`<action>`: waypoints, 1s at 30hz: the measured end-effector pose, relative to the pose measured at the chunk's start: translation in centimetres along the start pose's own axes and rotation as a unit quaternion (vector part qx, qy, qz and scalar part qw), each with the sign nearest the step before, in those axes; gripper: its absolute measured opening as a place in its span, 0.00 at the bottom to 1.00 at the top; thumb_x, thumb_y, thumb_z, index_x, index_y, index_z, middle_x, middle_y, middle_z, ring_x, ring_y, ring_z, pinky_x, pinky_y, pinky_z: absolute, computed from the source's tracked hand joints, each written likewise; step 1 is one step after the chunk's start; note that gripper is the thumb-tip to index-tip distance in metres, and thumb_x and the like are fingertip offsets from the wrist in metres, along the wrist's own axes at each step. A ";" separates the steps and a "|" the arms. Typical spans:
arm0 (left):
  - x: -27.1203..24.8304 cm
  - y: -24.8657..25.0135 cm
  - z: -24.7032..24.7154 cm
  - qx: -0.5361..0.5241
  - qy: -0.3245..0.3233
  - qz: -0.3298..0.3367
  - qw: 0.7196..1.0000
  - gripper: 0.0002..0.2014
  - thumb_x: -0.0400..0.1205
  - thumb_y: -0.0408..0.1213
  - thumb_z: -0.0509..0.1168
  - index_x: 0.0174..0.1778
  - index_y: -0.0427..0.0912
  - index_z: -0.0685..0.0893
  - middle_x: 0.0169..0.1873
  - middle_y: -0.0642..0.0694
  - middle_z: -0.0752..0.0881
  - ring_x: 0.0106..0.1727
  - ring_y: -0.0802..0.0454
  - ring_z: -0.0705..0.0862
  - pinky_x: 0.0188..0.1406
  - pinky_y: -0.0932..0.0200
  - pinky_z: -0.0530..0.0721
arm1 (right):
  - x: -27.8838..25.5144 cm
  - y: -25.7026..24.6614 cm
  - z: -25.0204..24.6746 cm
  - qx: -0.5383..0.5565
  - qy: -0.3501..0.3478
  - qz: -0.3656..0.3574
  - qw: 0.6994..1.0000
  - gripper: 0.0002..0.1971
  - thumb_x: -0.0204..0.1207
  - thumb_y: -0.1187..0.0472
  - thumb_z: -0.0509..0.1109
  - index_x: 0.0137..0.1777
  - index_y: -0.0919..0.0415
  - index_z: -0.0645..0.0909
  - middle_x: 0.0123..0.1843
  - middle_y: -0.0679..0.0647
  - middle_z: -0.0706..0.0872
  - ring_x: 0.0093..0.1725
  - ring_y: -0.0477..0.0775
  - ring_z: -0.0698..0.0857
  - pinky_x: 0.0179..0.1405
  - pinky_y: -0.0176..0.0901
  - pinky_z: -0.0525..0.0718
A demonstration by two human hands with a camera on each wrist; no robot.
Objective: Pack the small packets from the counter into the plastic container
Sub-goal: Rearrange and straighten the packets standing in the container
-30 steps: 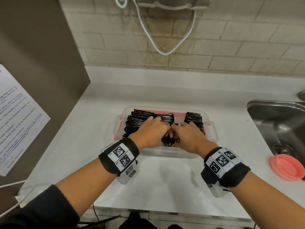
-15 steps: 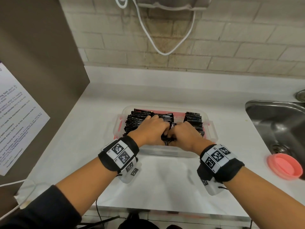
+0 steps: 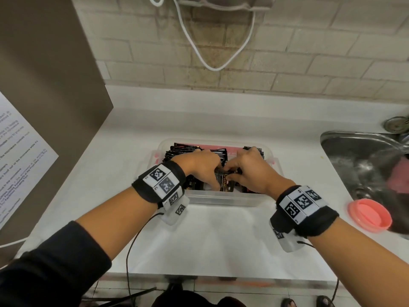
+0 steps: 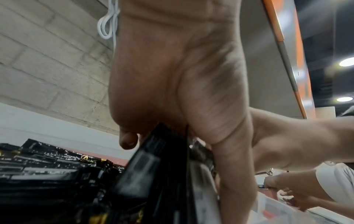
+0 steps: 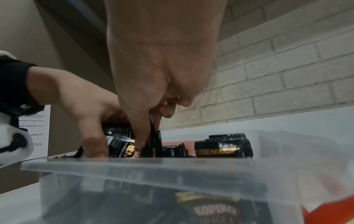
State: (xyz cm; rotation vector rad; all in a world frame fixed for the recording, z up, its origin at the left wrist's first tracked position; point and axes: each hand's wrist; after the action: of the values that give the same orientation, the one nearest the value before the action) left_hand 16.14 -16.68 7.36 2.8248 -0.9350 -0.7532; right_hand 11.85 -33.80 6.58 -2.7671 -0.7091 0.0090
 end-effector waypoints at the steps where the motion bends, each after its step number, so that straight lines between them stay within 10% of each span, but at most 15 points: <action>1: 0.0 0.0 -0.2 -0.009 -0.011 -0.002 1.000 0.19 0.73 0.55 0.76 0.37 0.42 0.81 0.27 0.50 0.76 0.33 0.51 0.76 0.43 0.51 0.79 | 0.0 0.0 -0.2 0.001 0.015 -0.011 1.000 0.12 0.74 0.56 0.79 0.57 0.47 0.90 0.35 0.32 0.79 0.40 0.38 0.70 0.50 0.41 0.56; 9: -0.1 0.5 -1.7 -0.077 -0.018 -0.027 0.997 0.15 0.74 0.46 0.74 0.44 0.38 0.82 0.30 0.47 0.77 0.31 0.49 0.77 0.30 0.56 0.73 | -0.1 -0.2 -1.7 -0.025 0.072 -0.007 0.997 0.14 0.77 0.50 0.75 0.62 0.39 0.86 0.43 0.46 0.83 0.48 0.48 0.73 0.56 0.47 0.62; 13: -0.4 0.3 -2.1 -0.100 -0.001 -0.021 0.995 0.21 0.74 0.43 0.73 0.61 0.39 0.83 0.41 0.39 0.88 0.42 0.42 0.87 0.42 0.46 0.85 | -0.6 -0.1 -2.0 0.125 0.099 0.024 0.987 0.15 0.75 0.56 0.78 0.61 0.47 0.86 0.46 0.39 0.84 0.50 0.49 0.79 0.55 0.45 0.73; 17: -0.5 -0.1 -2.4 -0.173 0.046 -0.014 0.984 0.12 0.75 0.42 0.73 0.49 0.45 0.78 0.41 0.45 0.89 0.41 0.48 0.86 0.39 0.53 0.83 | -0.9 0.6 -2.6 0.300 0.130 0.076 0.942 0.22 0.72 0.57 0.82 0.66 0.48 0.83 0.53 0.46 0.86 0.48 0.46 0.84 0.49 0.36 0.83; 23: -0.4 0.6 -2.9 -0.323 0.127 0.018 0.938 0.17 0.77 0.36 0.72 0.61 0.47 0.80 0.48 0.47 0.88 0.48 0.48 0.86 0.50 0.50 0.84 | -1.2 1.7 -2.8 0.340 0.144 0.131 0.920 0.23 0.72 0.57 0.81 0.66 0.48 0.79 0.46 0.50 0.84 0.34 0.43 0.84 0.41 0.33 0.83; 30: 1.0 2.9 -1.7 -0.497 0.089 0.027 0.863 0.25 0.82 0.28 0.68 0.74 0.46 0.69 0.50 0.40 0.88 0.39 0.47 0.89 0.32 0.56 0.86 | -1.8 2.2 -2.2 0.396 0.199 0.165 0.881 0.23 0.75 0.67 0.78 0.67 0.52 0.79 0.43 0.58 0.89 0.39 0.54 0.92 0.52 0.53 0.91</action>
State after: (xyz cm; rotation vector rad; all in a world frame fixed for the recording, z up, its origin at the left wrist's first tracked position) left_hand 16.06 -19.76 9.05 1.8897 -0.3883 -0.6708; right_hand 11.47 -37.05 8.03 -1.9623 -0.0674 -0.1592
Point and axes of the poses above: each hand's wrist, its own x-axis towards the middle knuckle, its own z-axis out of the palm, y = z × x
